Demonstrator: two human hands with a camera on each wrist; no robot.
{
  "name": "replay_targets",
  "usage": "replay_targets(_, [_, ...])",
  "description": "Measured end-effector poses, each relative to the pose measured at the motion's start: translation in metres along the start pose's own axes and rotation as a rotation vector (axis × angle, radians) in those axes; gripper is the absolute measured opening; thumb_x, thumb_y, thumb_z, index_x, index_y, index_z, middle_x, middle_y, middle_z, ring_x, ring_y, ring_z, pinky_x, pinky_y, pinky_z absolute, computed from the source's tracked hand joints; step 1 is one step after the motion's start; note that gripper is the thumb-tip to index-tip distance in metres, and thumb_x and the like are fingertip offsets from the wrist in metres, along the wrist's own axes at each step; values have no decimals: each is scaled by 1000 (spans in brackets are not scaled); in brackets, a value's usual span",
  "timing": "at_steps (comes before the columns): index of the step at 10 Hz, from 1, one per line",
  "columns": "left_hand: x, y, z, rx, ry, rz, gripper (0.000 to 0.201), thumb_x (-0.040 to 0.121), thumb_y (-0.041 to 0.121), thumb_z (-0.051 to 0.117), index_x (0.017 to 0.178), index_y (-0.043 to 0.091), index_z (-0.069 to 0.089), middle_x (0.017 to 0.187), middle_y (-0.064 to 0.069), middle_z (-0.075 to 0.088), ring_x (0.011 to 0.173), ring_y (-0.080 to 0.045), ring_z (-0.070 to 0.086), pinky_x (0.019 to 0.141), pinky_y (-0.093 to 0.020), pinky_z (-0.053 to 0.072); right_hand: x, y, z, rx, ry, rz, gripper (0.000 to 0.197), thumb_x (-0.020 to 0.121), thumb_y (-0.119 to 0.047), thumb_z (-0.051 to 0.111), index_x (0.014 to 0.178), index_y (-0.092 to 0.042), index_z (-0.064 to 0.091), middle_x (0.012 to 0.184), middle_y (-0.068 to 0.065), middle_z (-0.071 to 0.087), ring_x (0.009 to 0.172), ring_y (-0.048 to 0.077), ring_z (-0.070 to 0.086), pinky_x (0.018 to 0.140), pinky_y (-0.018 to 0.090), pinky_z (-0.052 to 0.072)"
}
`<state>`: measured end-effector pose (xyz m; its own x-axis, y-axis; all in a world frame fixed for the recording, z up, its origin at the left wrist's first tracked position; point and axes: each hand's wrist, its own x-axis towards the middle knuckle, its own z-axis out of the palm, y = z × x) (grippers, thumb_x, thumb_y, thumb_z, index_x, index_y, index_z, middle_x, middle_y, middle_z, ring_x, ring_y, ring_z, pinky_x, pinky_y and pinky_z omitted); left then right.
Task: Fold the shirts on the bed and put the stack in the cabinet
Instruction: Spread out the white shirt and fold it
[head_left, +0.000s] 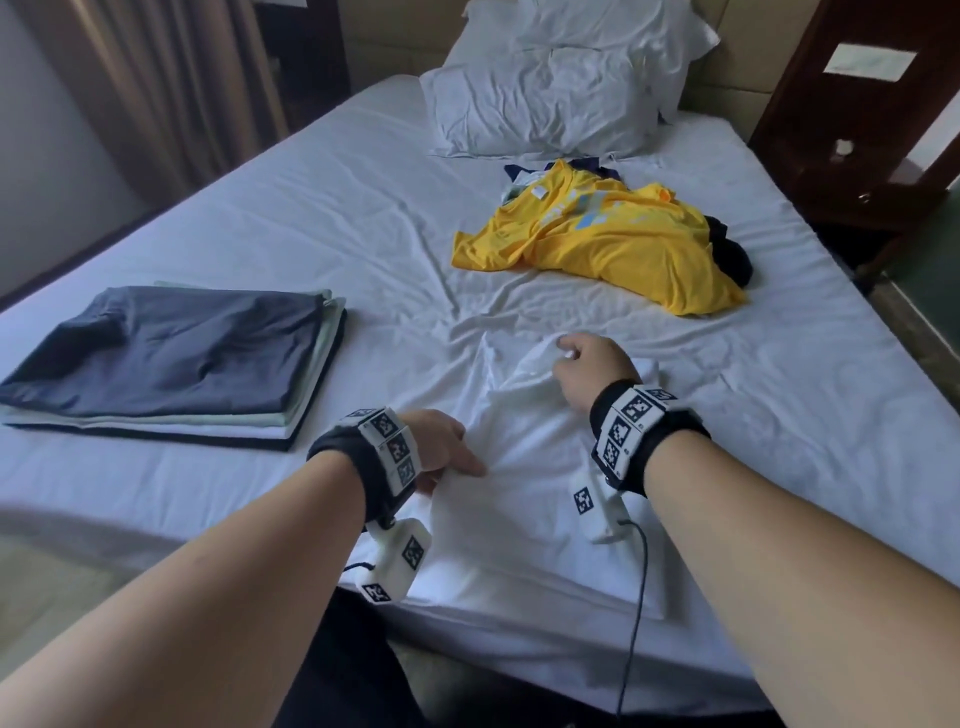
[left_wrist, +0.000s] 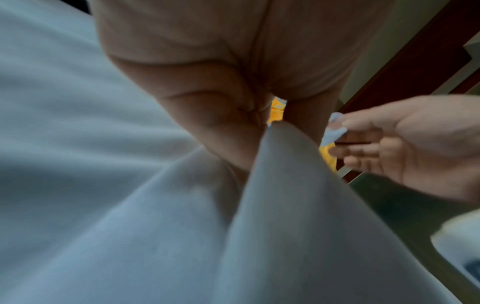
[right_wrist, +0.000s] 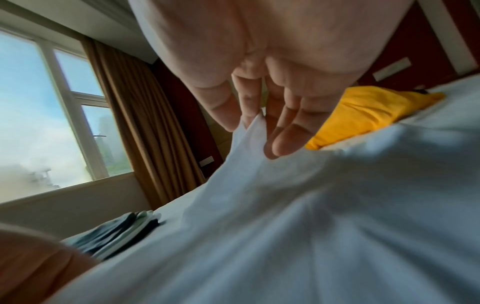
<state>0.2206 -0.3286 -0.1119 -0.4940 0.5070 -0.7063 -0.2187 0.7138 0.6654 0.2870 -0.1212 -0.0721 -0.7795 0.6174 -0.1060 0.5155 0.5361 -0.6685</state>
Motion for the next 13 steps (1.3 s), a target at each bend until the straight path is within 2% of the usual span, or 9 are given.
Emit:
replay_targets(2, [-5,8,-13,39,-99,-20,31,90,6,76,120,2,69,108,-16,76,94,-31,75,78,-44,64,55,-58,14,121,-103,-12,17,97,-20,53,98,-8,64,105,13,72,102,33,69,87,38,58])
replay_targets(3, [-3,9,-19,32,-166,-59,30,89,2,74,119,2,70,105,-16,77,93,-32,76,72,-42,64,75,-63,33,-95,-304,-95,17,96,-17,61,113,-14,64,111,12,67,104,31,66,81,32,56])
replay_targets(4, [-2,6,-26,65,-197,-114,27,88,3,76,114,-2,70,94,-18,77,77,-30,76,63,-39,63,96,-49,49,95,-229,26,27,95,-18,61,121,-12,65,118,10,67,95,22,66,78,29,57])
replay_targets(7, [17,12,-34,138,65,-112,65,62,56,93,78,0,67,70,-14,70,57,-26,61,66,-33,54,103,-29,60,-477,-246,-52,57,94,-39,59,145,-15,50,143,11,56,128,35,54,108,42,45])
replay_targets(8, [14,15,-30,218,12,-128,66,55,63,93,70,10,57,64,-7,54,55,-21,48,68,-32,47,101,-35,50,-423,-232,-3,48,93,-33,62,135,-9,58,126,13,65,113,35,63,93,37,52])
replay_targets(9, [3,17,-20,477,7,-123,70,55,72,88,82,11,66,80,-4,68,69,-20,68,84,-38,60,95,-39,28,-394,-254,-65,18,93,-24,63,104,-11,70,94,8,64,100,33,63,71,28,46])
replay_targets(10, [-9,13,-5,674,96,-35,57,74,52,87,115,14,72,101,-2,71,83,-20,68,88,-36,59,86,-38,5,-279,-202,-98,31,91,-18,59,63,-17,46,65,3,47,68,26,51,53,27,34])
replay_targets(12, [-43,20,1,615,158,132,23,83,28,79,99,20,66,95,-5,69,91,-31,72,81,-47,63,53,-43,-66,-121,-73,-119,7,89,-15,59,82,-13,59,88,15,63,82,32,61,75,37,51])
replay_targets(13, [-69,35,-7,591,271,233,31,81,26,78,107,21,62,107,-7,67,94,-29,72,74,-47,64,32,-38,-117,-81,35,-139,5,88,-10,59,89,-7,62,89,14,64,82,30,61,74,36,48])
